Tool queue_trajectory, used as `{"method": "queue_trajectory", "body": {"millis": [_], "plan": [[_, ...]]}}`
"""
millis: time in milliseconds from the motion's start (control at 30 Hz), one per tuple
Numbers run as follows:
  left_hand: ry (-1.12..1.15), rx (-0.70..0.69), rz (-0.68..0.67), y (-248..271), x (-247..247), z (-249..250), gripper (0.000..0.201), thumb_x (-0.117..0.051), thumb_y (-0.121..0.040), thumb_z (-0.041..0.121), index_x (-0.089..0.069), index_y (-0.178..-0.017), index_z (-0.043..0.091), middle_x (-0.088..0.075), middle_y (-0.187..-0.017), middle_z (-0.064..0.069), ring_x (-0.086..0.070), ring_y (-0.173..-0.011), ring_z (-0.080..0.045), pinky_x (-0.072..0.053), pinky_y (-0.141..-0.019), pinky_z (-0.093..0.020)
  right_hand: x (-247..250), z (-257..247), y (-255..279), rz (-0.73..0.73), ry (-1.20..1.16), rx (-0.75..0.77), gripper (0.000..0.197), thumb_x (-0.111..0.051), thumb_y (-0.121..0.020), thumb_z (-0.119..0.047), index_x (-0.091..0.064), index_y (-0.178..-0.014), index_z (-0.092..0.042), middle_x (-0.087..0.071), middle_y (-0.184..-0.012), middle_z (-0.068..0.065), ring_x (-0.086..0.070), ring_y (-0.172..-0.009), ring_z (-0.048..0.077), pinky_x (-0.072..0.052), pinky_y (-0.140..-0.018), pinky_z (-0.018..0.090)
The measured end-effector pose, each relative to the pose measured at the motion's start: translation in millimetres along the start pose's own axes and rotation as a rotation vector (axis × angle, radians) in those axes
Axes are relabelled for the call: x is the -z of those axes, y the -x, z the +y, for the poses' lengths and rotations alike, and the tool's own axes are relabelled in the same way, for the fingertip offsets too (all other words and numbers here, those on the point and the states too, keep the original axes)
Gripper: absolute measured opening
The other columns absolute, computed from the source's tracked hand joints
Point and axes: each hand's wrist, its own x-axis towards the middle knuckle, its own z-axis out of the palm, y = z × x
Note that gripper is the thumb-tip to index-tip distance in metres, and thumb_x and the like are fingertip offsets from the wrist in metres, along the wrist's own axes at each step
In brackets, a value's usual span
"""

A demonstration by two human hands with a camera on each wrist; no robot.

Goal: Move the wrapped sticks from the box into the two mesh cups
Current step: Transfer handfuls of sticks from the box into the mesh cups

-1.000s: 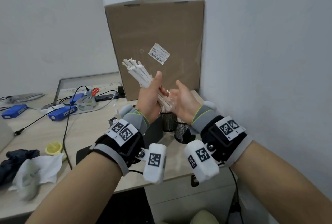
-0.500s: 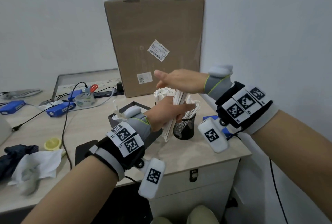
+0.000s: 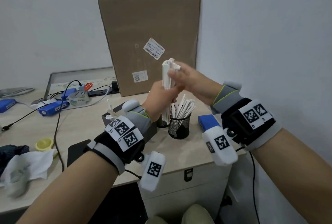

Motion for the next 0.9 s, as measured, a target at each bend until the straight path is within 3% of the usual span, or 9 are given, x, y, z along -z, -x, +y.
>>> {"method": "queue_trajectory", "body": {"millis": [67, 133, 200, 267, 367, 467, 600, 733, 900], "plan": [[-0.056, 0.022, -0.100, -4.8, -9.3, 6.1, 0.008, -0.053, -0.092, -0.002, -0.058, -0.097, 0.001, -0.052, -0.071, -0.001, -0.054, -0.043, 0.007, -0.045, -0.048, -0.009, -5.8, 8.2, 1.7, -0.028, 0.084, -0.034, 0.051, -0.069, -0.074, -0.041, -0.060, -0.117, -0.013, -0.068, -0.104, 0.005, -0.064, -0.092, 0.015, -0.054, -0.072, 0.032], [-0.308, 0.205, -0.242, 0.9, -28.2, 5.1, 0.020, -0.044, -0.089, -0.017, -0.060, -0.099, -0.011, -0.062, -0.081, 0.000, -0.060, -0.077, 0.021, -0.046, -0.070, 0.001, -8.2, 12.5, 2.6, 0.050, 0.100, -0.033, 0.032, -0.069, -0.078, -0.035, -0.070, -0.103, -0.014, -0.070, -0.108, 0.011, -0.065, -0.096, 0.018, -0.055, -0.081, 0.041], [-1.125, 0.258, -0.403, 8.4, -38.4, 10.6, 0.055, -0.033, -0.056, -0.044, -0.062, -0.089, -0.010, -0.069, -0.104, 0.001, -0.055, -0.114, 0.011, -0.032, -0.095, 0.001, -8.9, 16.5, 2.8, 0.131, 0.052, -0.014, 0.021, -0.064, -0.088, -0.030, -0.074, -0.095, -0.013, -0.073, -0.101, 0.010, -0.067, -0.091, 0.019, -0.056, -0.077, 0.044], [-0.746, 0.159, -0.264, -8.1, -40.5, -7.3, 0.057, -0.031, -0.059, -0.041, -0.060, -0.095, -0.009, -0.065, -0.107, 0.004, -0.064, -0.101, -0.002, -0.043, -0.088, -0.003, -9.9, 22.0, 1.8, 0.211, 0.030, 0.017, 0.022, -0.058, -0.092, -0.028, -0.076, -0.090, -0.015, -0.073, -0.095, 0.007, -0.067, -0.085, 0.020, -0.053, -0.064, 0.039], [-0.349, 0.021, -0.136, -15.4, -24.9, 3.7, 0.008, -0.060, -0.086, 0.005, -0.058, -0.093, 0.009, -0.058, -0.072, 0.005, -0.055, -0.059, 0.000, -0.043, -0.050, -0.008, -9.6, 29.5, -3.2, 0.366, -0.134, 0.041, 0.027, -0.054, -0.092, -0.019, -0.072, -0.076, -0.007, -0.074, -0.094, 0.012, -0.070, -0.089, 0.026, -0.055, -0.078, 0.038], [-0.345, -0.017, -0.148, -17.6, -19.2, -17.4, 0.026, -0.070, -0.082, 0.024, -0.060, -0.104, 0.014, -0.062, -0.087, 0.003, -0.059, -0.077, -0.005, -0.046, -0.067, -0.018, 3.9, 32.5, -5.4, 0.503, -0.362, 0.040, 0.030, -0.050, -0.092, -0.013, -0.064, -0.068, -0.002, -0.073, -0.085, 0.017, -0.072, -0.081, 0.023, -0.057, -0.082, 0.034], [-0.332, 0.033, 0.062, -23.8, -10.4, -58.6, 0.047, -0.068, -0.084, 0.028, -0.052, -0.126, 0.013, -0.055, -0.121, -0.001, -0.052, -0.115, -0.015, -0.042, -0.098, -0.028, 30.3, 44.0, -6.8, 0.678, -0.399, 0.036, 0.029, -0.050, -0.089, -0.017, -0.065, -0.067, -0.003, -0.075, -0.081, 0.013, -0.072, -0.082, 0.019, -0.052, -0.095, 0.039], [-0.395, 0.230, 0.075, -22.9, -12.9, -84.2, 0.076, -0.074, -0.077, 0.038, -0.037, -0.136, 0.009, -0.043, -0.133, -0.009, -0.045, -0.125, -0.025, -0.041, -0.106, -0.042, 31.0, 58.5, -10.6, 0.769, -0.368, -0.024, 0.030, -0.051, -0.084, -0.017, -0.066, -0.061, -0.005, -0.076, -0.076, 0.009, -0.072, -0.078, 0.015, -0.053, -0.093, 0.036], [-0.456, 0.255, -0.035, -15.5, -25.9, -95.2, 0.112, -0.081, -0.069, 0.041, -0.010, -0.148, 0.006, -0.020, -0.152, -0.010, -0.024, -0.142, -0.025, -0.026, -0.116, -0.035, 17.0, 75.1, -17.0, 0.782, -0.299, -0.098, 0.036, -0.050, -0.080, -0.018, -0.063, -0.046, -0.016, -0.076, -0.080, 0.006, -0.066, -0.088, 0.024, -0.053, -0.082, 0.029]]}}
